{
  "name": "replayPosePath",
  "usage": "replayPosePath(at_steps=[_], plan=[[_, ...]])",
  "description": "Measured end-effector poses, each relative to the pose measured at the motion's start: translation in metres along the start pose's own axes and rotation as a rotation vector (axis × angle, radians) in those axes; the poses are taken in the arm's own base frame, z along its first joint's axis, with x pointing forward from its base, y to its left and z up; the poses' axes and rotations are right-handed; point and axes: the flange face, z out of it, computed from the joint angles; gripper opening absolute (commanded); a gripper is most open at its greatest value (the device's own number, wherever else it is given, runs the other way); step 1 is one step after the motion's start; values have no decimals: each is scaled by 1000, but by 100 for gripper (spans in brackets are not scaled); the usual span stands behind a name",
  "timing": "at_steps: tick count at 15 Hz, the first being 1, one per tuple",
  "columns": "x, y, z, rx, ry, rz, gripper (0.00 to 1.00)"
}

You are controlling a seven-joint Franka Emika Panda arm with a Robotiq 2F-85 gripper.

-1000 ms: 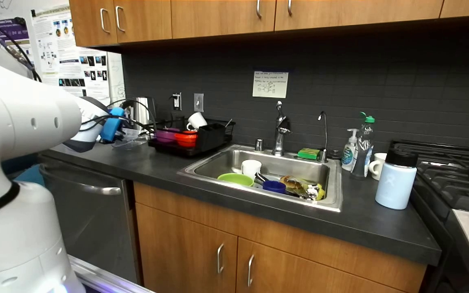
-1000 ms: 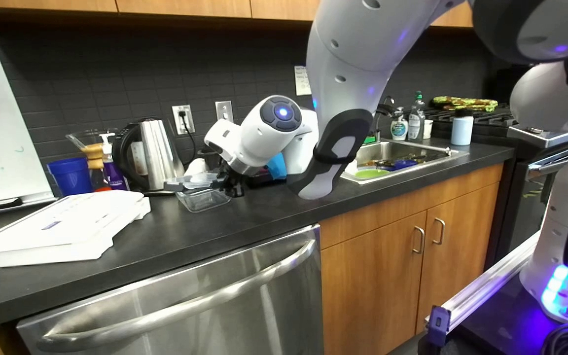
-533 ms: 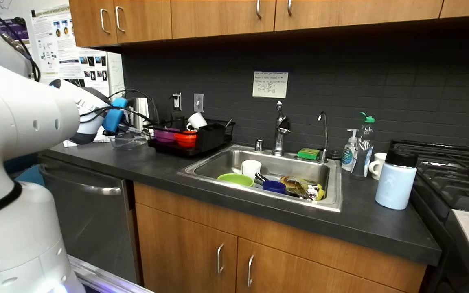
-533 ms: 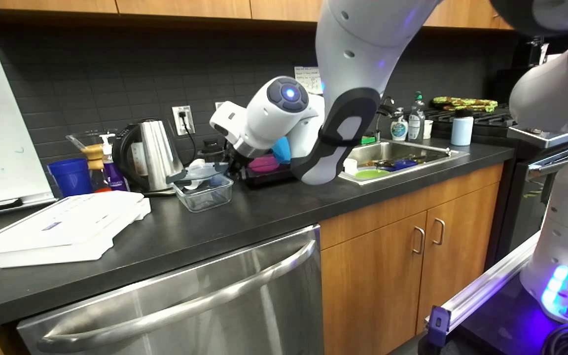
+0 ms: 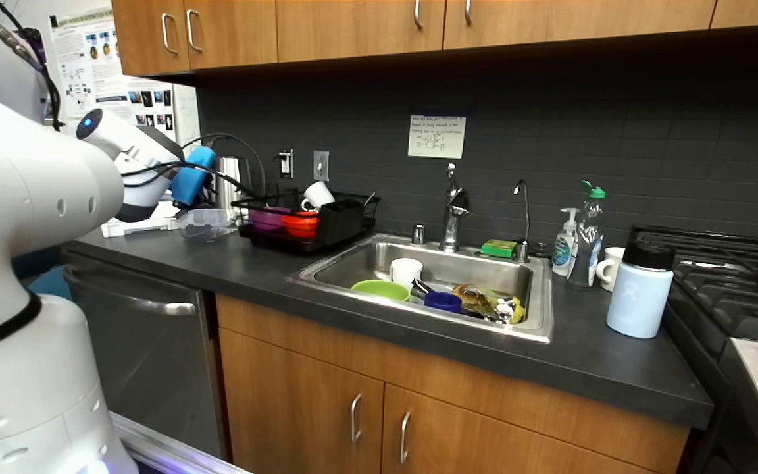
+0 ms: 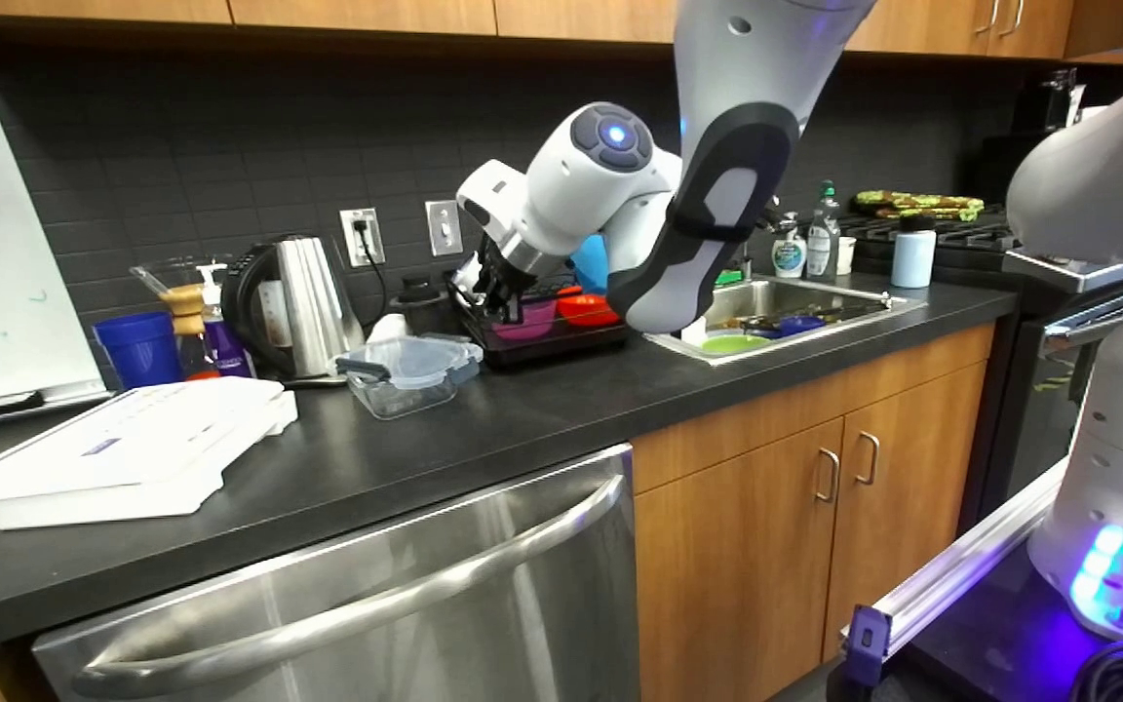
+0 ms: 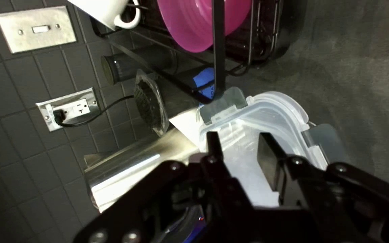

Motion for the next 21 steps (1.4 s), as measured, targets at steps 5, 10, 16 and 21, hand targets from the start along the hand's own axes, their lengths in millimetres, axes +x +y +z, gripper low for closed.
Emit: replayPosePath(at_steps=[5, 10, 16, 21], plan=[[-19, 11, -8, 27, -9, 83, 70], [-25, 9, -29, 101, -2, 119, 77], [-28, 9, -32, 129, 4, 130, 78], [-28, 9, -32, 130, 3, 129, 78]])
